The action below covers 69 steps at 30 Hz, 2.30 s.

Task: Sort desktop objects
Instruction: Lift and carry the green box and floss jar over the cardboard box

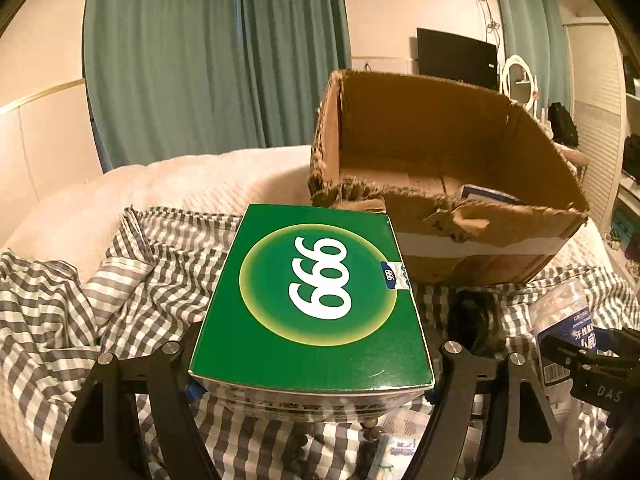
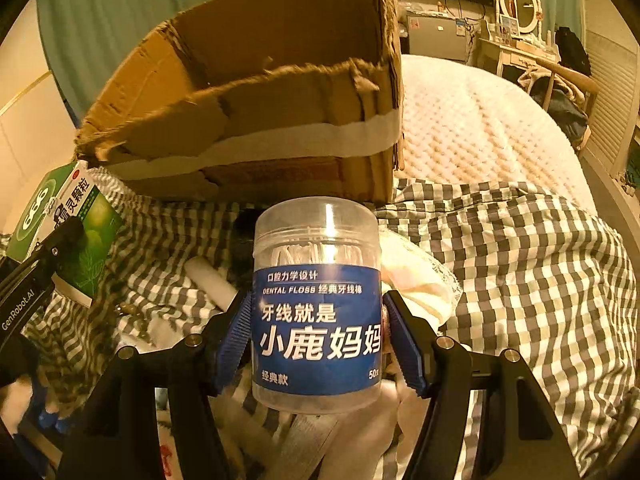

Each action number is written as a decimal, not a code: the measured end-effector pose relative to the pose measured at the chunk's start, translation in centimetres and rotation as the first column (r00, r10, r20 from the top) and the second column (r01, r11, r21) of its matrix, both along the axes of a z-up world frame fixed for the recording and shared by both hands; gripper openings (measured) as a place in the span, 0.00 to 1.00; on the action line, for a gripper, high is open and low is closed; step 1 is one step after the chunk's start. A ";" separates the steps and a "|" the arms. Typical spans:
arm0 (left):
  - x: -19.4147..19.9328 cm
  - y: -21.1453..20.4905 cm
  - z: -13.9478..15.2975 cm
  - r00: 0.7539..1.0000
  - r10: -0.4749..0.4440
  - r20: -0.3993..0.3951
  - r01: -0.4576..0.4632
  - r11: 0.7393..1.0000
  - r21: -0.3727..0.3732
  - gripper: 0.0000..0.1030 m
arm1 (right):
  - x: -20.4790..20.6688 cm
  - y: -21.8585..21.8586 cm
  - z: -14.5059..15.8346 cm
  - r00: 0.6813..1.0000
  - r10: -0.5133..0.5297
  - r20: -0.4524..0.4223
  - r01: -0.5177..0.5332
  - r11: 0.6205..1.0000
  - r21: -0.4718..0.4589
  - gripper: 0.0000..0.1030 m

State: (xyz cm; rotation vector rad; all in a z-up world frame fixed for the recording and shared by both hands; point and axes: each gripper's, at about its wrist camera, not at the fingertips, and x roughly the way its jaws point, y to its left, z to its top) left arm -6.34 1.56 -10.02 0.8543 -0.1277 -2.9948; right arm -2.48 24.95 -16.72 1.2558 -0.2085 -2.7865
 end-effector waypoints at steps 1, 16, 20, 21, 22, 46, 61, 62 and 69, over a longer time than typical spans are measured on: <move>0.2 -0.1 0.2 1.000 0.000 -0.005 0.000 1.000 0.001 0.76 | -0.6 -1.2 0.2 1.000 0.002 -0.004 -0.002 1.000 0.001 0.62; 3.9 -0.7 3.3 0.997 -0.013 -0.070 0.015 0.999 0.038 0.76 | 1.6 -2.1 3.0 0.995 0.039 -0.088 -0.036 0.999 0.027 0.62; 4.9 -0.2 4.2 0.996 -0.037 -0.085 0.038 0.999 0.016 0.76 | 2.2 -2.2 3.9 0.993 0.041 -0.114 -0.039 0.999 0.019 0.62; 5.2 -0.1 4.5 0.995 -0.043 -0.092 0.045 0.999 0.015 0.76 | 2.3 -2.2 4.1 0.992 0.042 -0.121 -0.040 0.999 0.017 0.62; 5.3 -0.1 4.7 0.994 -0.048 -0.097 0.050 0.999 0.016 0.76 | 2.5 -2.2 4.5 0.990 0.045 -0.133 -0.043 0.999 0.014 0.62; 3.1 1.2 8.6 0.981 -0.077 -0.178 0.082 0.996 0.020 0.76 | 0.6 -3.0 9.6 0.949 0.098 -0.299 -0.095 0.995 0.024 0.62; -0.3 1.2 10.5 0.976 -0.081 -0.203 0.090 0.995 0.035 0.76 | -3.0 -3.1 12.0 0.922 0.118 -0.369 -0.117 0.993 0.025 0.62; -0.5 1.3 10.6 0.975 -0.084 -0.205 0.093 0.995 0.033 0.76 | -3.2 -3.1 12.2 0.920 0.118 -0.373 -0.116 0.993 0.028 0.62; -1.9 1.5 11.4 0.965 -0.113 -0.235 0.117 0.993 0.006 0.76 | -4.9 -2.9 13.3 0.908 0.117 -0.402 -0.110 0.993 0.039 0.62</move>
